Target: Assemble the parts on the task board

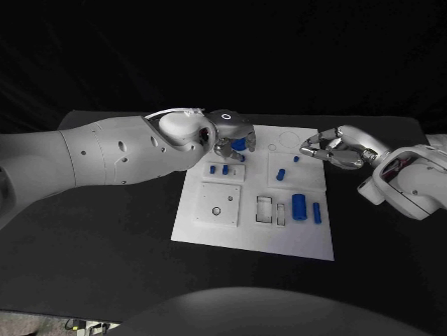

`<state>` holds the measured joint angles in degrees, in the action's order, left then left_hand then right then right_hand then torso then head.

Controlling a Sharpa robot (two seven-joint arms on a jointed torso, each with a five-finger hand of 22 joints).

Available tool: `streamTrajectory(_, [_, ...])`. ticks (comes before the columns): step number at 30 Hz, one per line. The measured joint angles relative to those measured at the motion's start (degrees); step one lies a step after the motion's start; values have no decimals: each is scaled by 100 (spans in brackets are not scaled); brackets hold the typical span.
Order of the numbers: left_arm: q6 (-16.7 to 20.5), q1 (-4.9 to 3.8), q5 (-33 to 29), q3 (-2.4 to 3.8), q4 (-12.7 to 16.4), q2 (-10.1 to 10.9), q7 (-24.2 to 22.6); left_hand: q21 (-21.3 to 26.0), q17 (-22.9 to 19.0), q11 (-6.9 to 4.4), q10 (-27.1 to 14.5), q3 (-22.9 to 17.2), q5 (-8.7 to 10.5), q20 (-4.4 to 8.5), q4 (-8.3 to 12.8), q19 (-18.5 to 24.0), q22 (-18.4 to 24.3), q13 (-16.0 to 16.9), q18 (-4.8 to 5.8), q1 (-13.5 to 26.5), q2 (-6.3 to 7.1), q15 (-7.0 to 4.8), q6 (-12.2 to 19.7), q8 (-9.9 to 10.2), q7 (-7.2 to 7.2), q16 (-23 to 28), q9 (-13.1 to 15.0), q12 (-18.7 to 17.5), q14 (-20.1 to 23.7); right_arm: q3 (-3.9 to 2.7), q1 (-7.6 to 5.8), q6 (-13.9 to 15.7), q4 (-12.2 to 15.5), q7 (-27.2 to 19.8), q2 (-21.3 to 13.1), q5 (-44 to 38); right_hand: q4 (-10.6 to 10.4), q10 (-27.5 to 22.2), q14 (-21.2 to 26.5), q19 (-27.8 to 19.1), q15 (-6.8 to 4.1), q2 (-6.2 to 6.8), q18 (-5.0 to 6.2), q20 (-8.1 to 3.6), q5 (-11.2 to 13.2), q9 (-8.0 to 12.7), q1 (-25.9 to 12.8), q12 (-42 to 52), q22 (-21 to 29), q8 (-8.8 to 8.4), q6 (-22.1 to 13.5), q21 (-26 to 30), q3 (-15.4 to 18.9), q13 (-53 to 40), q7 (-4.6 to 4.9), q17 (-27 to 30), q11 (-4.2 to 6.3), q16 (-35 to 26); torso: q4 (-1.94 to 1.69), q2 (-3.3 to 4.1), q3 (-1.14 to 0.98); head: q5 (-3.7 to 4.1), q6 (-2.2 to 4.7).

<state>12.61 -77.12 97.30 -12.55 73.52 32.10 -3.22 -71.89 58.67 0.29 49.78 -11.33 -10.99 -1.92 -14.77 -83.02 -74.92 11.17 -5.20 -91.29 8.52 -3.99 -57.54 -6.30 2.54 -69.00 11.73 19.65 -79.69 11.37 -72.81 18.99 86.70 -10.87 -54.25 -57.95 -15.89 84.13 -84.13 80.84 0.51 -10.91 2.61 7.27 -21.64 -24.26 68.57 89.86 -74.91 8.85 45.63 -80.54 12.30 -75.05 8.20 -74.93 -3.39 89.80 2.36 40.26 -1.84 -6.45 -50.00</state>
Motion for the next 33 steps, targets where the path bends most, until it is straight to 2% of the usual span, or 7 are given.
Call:
streamTrajectory(1, [-12, 7, 12, 0, -11, -8, -1, 0, -7, -6, 25, -1, 0, 0, 1, 0, 0, -6, 45, 0, 0, 0, 0, 0, 0, 0, -3, 0, 0, 0, 0, 0, 0, 0, -1, 0, 0, 0, 0, 0, 0, 0, 0, 0, 0, 0, 0, 0, 0, 0, 0, 0, 0, 0, 0, 0, 0, 0, -1, 0, 0, 0, 0])
streamTrajectory(14, [-153, 37, 91, 4, -114, -107, 15, 0, -75, 15, 95, -76, 1, 0, -20, 0, 0, -75, 44, 0, 0, 0, 54, 70, -53, 0, -60, 0, 0, 0, 1, -7, -2, -1, -5, 0, 0, 0, 0, 0, 0, 0, 0, 0, 0, 0, 0, 0, 0, 0, 0, 0, 0, -1, 0, 1, 0, 0, -3, 0, -1, -10, 0])
streamTrajectory(17, [-178, 44, 104, 4, -148, -128, 18, 0, -105, 11, 114, -106, -35, 0, 9, 0, 0, -95, 43, 0, 0, 15, 11, 70, -94, -2, -60, -15, 16, 0, 2, -10, -2, -1, -4, 0, 0, 0, 0, 0, 0, 1, 0, 0, 0, 0, 0, 0, -4, 0, 0, 0, 0, -2, 0, 1, 0, 0, -3, 0, -2, -10, 0])
streamTrajectory(33, [-241, 95, 163, 6, -304, -222, 27, 0, -151, 21, 183, -182, -177, 0, 56, 0, 1, -134, 38, 0, 0, -1, -41, 41, -81, -23, -60, -37, 42, 0, 2, -25, 5, 5, -15, 0, 0, 0, 0, 0, 0, 1, 0, 0, 0, 5, -1, 0, -3, 0, 0, 0, 0, -3, 0, 1, 0, 0, -2, -1, -1, -10, 0])
